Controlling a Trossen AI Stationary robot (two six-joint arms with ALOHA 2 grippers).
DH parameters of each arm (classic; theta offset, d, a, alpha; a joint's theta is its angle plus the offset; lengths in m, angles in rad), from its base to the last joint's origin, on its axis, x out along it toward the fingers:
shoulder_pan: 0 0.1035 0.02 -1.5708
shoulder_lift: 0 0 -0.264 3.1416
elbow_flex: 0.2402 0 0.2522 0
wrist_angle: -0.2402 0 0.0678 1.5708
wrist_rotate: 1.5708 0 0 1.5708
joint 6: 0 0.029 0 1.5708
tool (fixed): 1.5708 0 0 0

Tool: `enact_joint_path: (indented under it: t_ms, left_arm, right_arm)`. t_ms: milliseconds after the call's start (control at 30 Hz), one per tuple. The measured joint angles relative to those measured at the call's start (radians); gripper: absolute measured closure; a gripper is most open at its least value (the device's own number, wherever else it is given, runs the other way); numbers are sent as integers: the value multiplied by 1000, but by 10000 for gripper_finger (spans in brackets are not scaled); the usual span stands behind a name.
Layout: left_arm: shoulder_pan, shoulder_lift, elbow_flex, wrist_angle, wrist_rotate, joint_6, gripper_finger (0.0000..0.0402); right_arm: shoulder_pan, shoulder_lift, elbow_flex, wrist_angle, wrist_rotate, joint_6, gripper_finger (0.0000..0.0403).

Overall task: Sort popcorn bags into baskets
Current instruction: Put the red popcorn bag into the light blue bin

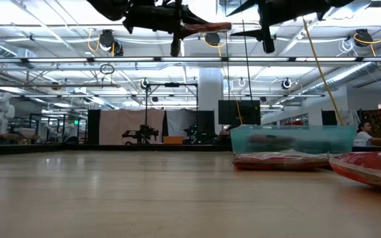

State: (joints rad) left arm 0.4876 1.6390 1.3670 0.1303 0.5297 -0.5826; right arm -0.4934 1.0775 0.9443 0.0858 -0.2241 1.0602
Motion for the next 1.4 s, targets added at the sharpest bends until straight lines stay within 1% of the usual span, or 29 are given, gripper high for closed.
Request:
enact_joint_path:
  t_ms: [67, 233, 333, 467, 633, 700, 767, 833, 933, 1033, 1133, 1267, 1400]
  left_arm:
    - [-9, 0, 0, -1, -42, -2, 370]
    - [-32, 0, 0, -6, -126, -40, 369]
    - [-40, 3, 0, -6, -150, -40, 369]
    - [-51, 19, 0, -9, -176, -46, 369]
    - [-54, 19, 0, -33, -229, -52, 368]
    - [-53, 19, 0, -40, -232, -48, 362]
    - [-46, 19, 0, -50, -236, -71, 344]
    - [-39, 16, 0, -81, -244, -77, 315]
    - [-32, 12, 0, -164, -246, -74, 265]
    - [-22, 11, 0, -240, -244, -74, 218]
    - [-12, 11, 0, -289, -248, -62, 184]
    - [-10, 11, 0, -347, -254, -43, 160]
    - [-12, 11, 0, -383, -253, -40, 154]
  right_arm:
    - [-21, 2, 0, 0, -27, -19, 217]
    - [-61, 35, 0, -1, -140, -67, 283]
    - [-74, 51, 0, 7, -148, -76, 311]
    - [-102, 67, 0, 3, -168, -102, 338]
    - [-156, 81, 0, 4, -295, -111, 390]
    - [-180, 82, 0, -8, -329, -115, 396]
    - [-208, 78, 0, -39, -358, -114, 392]
    - [-241, 73, 0, -83, -397, -114, 391]
    - [-284, 66, 0, -154, -426, -134, 397]
    - [-335, 65, 0, -246, -435, -168, 399]
    - [-384, 68, 0, -339, -431, -225, 399]
    - [-432, 69, 0, -477, -433, -321, 400]
    - [-460, 85, 0, -607, -430, -417, 401]
